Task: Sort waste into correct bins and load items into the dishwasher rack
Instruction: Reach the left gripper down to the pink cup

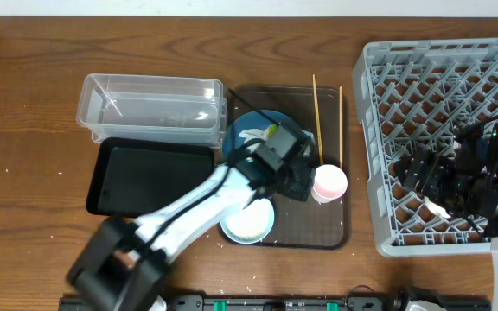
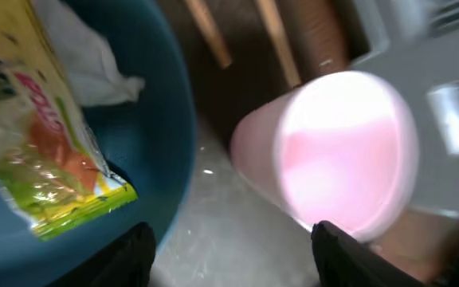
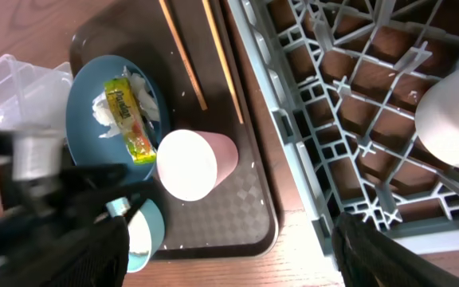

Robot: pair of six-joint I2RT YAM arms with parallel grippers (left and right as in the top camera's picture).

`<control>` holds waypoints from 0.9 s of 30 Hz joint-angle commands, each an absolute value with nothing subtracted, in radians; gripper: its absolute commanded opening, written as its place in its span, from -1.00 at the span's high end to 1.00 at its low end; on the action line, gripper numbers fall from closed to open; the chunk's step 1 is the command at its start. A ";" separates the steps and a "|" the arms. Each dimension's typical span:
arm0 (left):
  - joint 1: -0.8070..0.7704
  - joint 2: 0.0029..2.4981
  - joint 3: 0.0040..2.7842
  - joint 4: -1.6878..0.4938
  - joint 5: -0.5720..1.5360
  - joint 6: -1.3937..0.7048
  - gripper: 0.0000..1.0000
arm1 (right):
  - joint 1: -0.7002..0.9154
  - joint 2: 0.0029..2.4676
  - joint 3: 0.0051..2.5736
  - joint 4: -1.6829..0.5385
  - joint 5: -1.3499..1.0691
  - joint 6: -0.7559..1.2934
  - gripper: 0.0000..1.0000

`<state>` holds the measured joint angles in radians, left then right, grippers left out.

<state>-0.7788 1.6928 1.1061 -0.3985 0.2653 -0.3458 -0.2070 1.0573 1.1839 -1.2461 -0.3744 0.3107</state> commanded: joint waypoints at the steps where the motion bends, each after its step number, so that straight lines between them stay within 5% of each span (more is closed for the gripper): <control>1: -0.804 1.759 1.142 -0.376 0.234 -0.382 -0.30 | -0.191 1.056 1.196 -1.252 -0.382 0.325 -0.60; 7: -0.824 1.786 1.142 -0.369 0.231 -0.408 -0.15 | -0.189 1.058 1.195 -1.254 -0.379 0.325 -0.61; 27: -0.832 1.684 1.164 -0.281 0.148 -0.421 -0.16 | -0.189 1.058 1.195 -1.265 -0.362 0.324 -0.63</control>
<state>-0.8223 1.6325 1.1534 -0.3000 0.1722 -0.4194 -0.2062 1.0576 1.1839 -1.2633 -0.3664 0.3111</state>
